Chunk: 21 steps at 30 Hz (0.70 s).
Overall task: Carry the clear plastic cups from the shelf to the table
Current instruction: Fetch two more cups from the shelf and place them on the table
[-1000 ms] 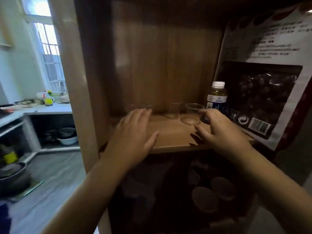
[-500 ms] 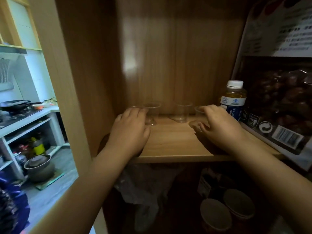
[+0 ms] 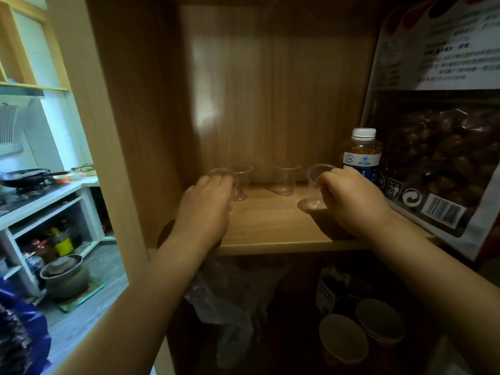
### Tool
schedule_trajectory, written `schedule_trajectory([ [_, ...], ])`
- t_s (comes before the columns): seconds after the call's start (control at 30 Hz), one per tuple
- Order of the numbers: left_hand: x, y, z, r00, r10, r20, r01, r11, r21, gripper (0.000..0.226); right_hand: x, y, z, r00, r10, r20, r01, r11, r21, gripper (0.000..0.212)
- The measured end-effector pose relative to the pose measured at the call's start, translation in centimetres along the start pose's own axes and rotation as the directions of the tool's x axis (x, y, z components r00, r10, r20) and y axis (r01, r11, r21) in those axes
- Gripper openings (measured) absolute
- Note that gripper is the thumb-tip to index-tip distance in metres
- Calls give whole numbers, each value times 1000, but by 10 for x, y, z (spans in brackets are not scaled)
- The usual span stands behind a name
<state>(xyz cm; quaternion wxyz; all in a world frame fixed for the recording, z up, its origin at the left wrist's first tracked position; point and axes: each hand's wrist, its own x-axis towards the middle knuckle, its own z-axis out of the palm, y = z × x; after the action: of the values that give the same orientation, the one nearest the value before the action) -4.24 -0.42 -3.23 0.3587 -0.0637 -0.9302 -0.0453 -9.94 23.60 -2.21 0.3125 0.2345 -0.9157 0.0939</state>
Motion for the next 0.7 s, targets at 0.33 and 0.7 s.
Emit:
schedule_trajectory([
  [0.33, -36, 17, -49, 987, 79, -138, -90, 993, -76, 23, -40, -51, -43, 977, -164, -136, 174, 983, 59, 23],
  [0.7, -123, -23, -121, 978, -51, -201, 26, 992, -124, 7, -65, -164, -54, 940, -296, -170, 325, 930, 172, 15],
])
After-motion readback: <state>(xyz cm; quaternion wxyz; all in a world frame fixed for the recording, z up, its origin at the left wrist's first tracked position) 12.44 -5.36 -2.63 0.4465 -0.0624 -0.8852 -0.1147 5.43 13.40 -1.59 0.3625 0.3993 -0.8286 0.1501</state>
